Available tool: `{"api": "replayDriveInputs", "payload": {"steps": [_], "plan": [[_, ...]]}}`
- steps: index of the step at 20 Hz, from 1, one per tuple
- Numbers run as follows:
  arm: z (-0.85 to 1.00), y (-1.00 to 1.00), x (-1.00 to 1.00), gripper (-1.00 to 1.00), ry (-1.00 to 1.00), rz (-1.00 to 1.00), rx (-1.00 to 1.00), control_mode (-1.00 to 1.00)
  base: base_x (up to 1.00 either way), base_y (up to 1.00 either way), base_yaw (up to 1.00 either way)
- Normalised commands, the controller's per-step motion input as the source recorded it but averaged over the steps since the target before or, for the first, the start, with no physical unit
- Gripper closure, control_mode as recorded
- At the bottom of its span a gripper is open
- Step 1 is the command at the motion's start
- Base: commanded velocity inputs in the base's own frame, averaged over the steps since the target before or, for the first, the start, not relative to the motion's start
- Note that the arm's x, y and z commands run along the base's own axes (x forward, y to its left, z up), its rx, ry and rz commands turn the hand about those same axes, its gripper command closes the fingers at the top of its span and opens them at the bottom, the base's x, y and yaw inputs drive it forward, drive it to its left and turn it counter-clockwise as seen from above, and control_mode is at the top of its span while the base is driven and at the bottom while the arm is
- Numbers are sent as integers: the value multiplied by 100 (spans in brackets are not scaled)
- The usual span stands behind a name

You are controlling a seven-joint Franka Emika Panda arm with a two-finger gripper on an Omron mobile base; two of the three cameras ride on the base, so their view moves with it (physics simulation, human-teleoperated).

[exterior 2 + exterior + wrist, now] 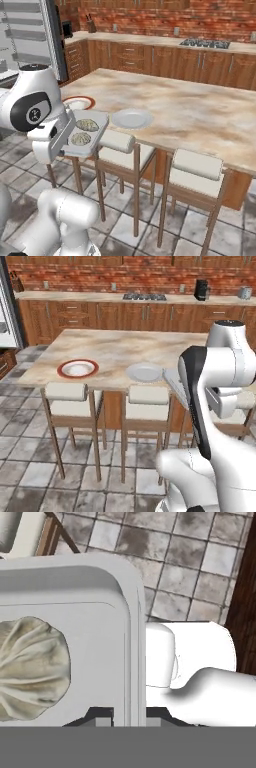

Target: Place two dumplings into each of the tupperware containers and then place the containers in the fridge.

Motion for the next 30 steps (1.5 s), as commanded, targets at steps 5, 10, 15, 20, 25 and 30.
{"api": "replayDriveInputs", "payload": {"steps": [5, 10, 15, 20, 25, 30], "plan": [[0, 0, 0, 100, 0, 0, 0, 100, -17, 26, 41], [0, 0, 0, 100, 0, 0, 0, 100, -24, 25, 31], [0, 0, 0, 100, 0, 0, 0, 100, -26, 29, 32], [0, 0, 0, 100, 0, 0, 0, 100, 0, 15, 38], [0, 0, 0, 100, 0, 0, 0, 100, 0, 5, 46], [0, 0, 0, 100, 0, 0, 0, 100, 0, 35, 44]]}}
